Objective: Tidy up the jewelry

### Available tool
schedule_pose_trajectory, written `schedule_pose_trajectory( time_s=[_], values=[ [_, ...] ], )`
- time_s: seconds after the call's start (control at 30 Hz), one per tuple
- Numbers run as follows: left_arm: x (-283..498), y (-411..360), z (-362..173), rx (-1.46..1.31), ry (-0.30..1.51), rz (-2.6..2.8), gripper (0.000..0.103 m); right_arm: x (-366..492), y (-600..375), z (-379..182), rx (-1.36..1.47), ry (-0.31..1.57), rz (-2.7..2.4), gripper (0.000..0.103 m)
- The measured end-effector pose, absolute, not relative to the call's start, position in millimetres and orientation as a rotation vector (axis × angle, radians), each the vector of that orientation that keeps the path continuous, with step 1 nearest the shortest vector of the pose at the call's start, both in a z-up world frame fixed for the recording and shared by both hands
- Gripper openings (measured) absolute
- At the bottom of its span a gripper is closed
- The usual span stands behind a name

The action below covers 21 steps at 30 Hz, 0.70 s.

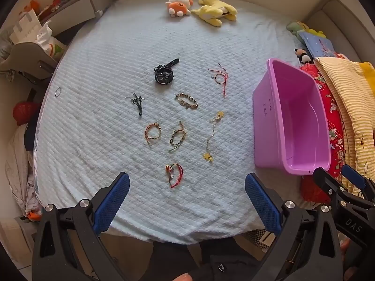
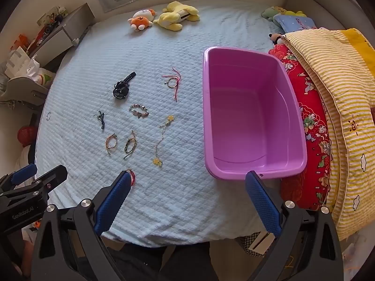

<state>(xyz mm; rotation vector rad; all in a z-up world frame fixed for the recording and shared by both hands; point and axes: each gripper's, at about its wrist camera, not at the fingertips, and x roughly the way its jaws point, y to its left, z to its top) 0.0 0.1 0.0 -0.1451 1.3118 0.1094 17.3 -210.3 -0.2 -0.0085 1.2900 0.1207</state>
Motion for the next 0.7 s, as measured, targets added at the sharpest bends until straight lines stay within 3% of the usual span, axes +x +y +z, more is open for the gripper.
schedule_pose_trajectory(
  time_s=[0.7],
  values=[
    [-5, 5, 5, -0.158, 1.300, 0.117, 0.097, 11, -207, 6, -0.009, 1.284, 0.121, 0.093]
  ],
)
